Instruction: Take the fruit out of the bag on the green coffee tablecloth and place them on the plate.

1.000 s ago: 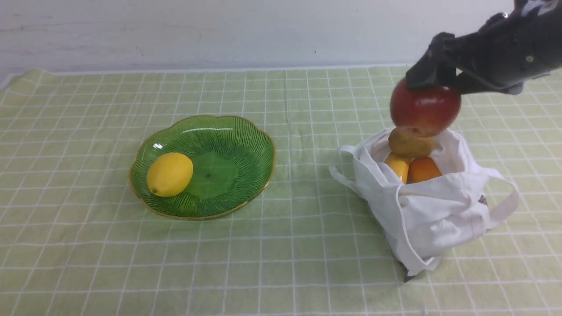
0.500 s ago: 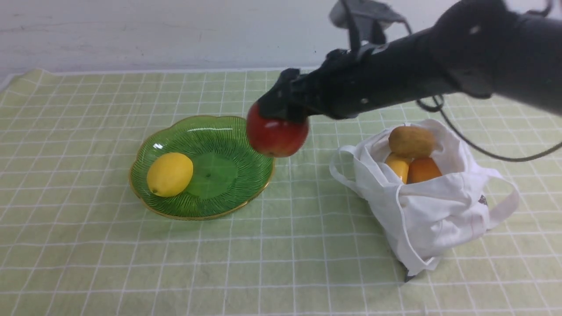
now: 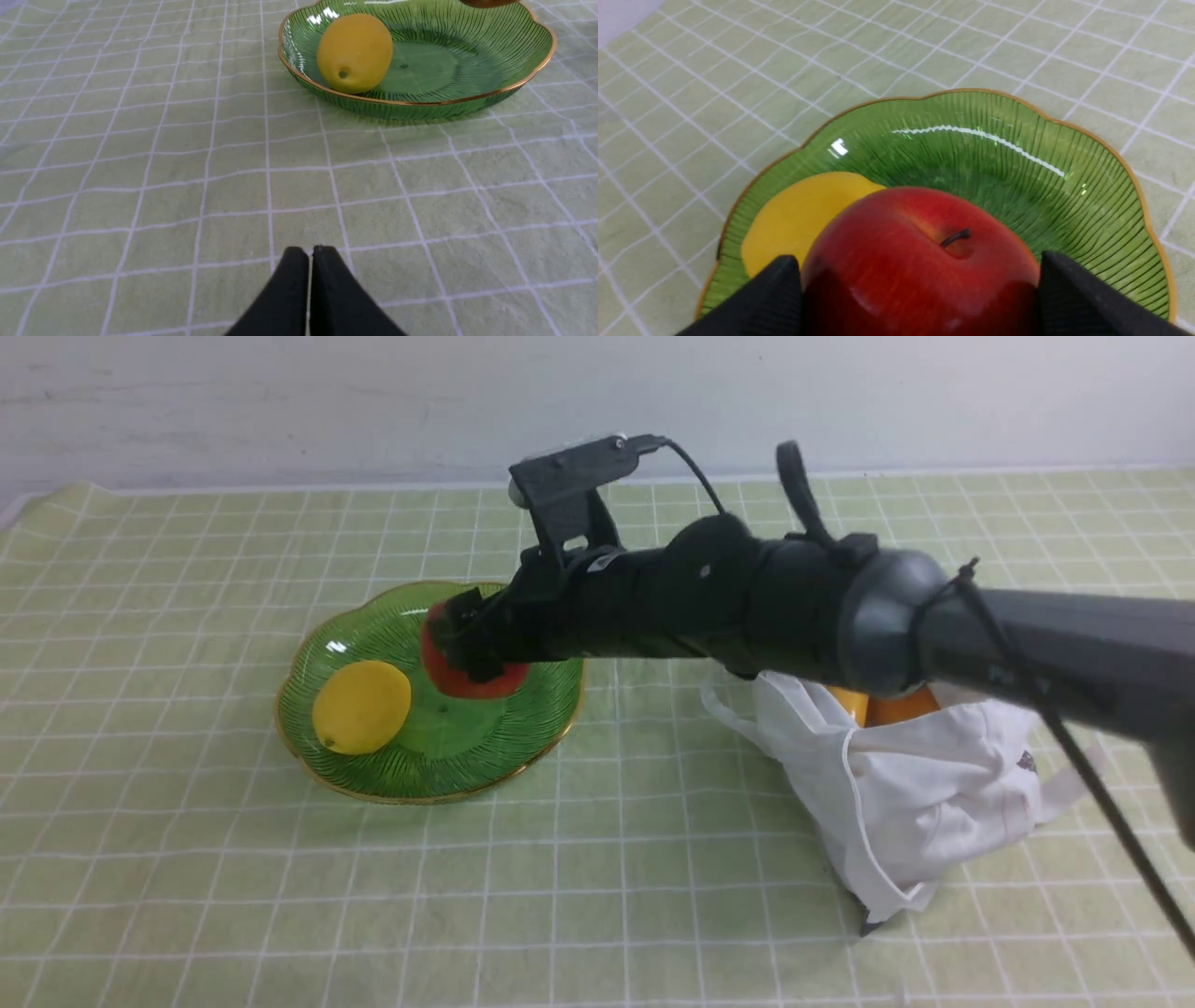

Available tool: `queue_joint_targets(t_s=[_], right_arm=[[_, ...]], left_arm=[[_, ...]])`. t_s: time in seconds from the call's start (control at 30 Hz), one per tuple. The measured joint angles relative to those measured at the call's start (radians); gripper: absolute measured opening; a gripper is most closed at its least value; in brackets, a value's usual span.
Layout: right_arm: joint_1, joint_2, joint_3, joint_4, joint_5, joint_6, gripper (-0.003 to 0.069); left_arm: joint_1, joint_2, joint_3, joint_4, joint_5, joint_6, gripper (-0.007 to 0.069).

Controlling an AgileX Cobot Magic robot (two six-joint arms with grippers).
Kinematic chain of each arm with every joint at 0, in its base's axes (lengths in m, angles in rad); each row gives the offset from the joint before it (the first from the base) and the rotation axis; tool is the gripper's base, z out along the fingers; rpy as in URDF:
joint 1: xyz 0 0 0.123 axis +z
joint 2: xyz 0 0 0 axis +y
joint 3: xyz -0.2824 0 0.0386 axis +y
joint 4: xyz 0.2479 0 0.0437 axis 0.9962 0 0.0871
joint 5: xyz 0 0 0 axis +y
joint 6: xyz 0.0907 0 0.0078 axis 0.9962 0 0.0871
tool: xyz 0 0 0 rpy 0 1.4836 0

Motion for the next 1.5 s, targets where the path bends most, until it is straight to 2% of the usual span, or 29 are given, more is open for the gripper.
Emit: queue_joint_targets(t_s=[0.23, 0.37, 0.63, 0.9, 0.97, 1.0, 1.03, 1.1, 1.13, 1.17, 1.2, 1.23, 1.33, 1.5], right_arm=[[0.005, 0.083, 0.0, 0.008, -0.052, -0.006, 0.0586], [0.006, 0.088, -0.002, 0.009, -0.017, -0.006, 0.0594], [0.01, 0.088, -0.039, 0.0, 0.069, -0.006, 0.0683], [0.008, 0.069, -0.107, -0.02, 0.131, 0.002, 0.0675], [-0.001, 0.034, -0.111, -0.052, 0.182, 0.033, 0.0636], [-0.007, 0.01, -0.111, -0.077, 0.233, 0.069, 0.0594], [-0.007, 0.01, -0.111, -0.077, 0.233, 0.069, 0.0594], [-0.029, -0.092, -0.111, -0.206, 0.38, 0.226, 0.0412], [-0.041, -0.156, -0.114, -0.286, 0.452, 0.313, 0.0296], [-0.043, -0.175, -0.114, -0.329, 0.462, 0.327, 0.0255], [-0.053, -0.23, -0.117, -0.42, 0.527, 0.418, 0.014], [-0.06, -0.277, -0.118, -0.497, 0.57, 0.485, 0.0068], [-0.064, -0.399, -0.118, -0.674, 0.667, 0.602, 0.0006], [-0.064, -0.685, -0.053, -0.843, 0.706, 0.708, -0.0013]], left_arm=[[0.0, 0.0, 0.0, 0.0, 0.0, 0.0, -0.0008], [0.0, 0.0, 0.0, 0.0, 0.0, 0.0, -0.0008], [0.0, 0.0, 0.0, 0.0, 0.0, 0.0, -0.0008], [0.0, 0.0, 0.0, 0.0, 0.0, 0.0, -0.0008], [0.0, 0.0, 0.0, 0.0, 0.0, 0.0, -0.0008], [0.0, 0.0, 0.0, 0.0, 0.0, 0.0, -0.0008], [0.0, 0.0, 0.0, 0.0, 0.0, 0.0, -0.0008], [0.0, 0.0, 0.0, 0.0, 0.0, 0.0, -0.0008], [0.0, 0.0, 0.0, 0.0, 0.0, 0.0, -0.0008], [0.0, 0.0, 0.0, 0.0, 0.0, 0.0, -0.0008], [0.0, 0.0, 0.0, 0.0, 0.0, 0.0, -0.0008], [0.0, 0.0, 0.0, 0.0, 0.0, 0.0, -0.0008], [0.0, 0.0, 0.0, 0.0, 0.0, 0.0, -0.0008], [0.0, 0.0, 0.0, 0.0, 0.0, 0.0, -0.0008]])
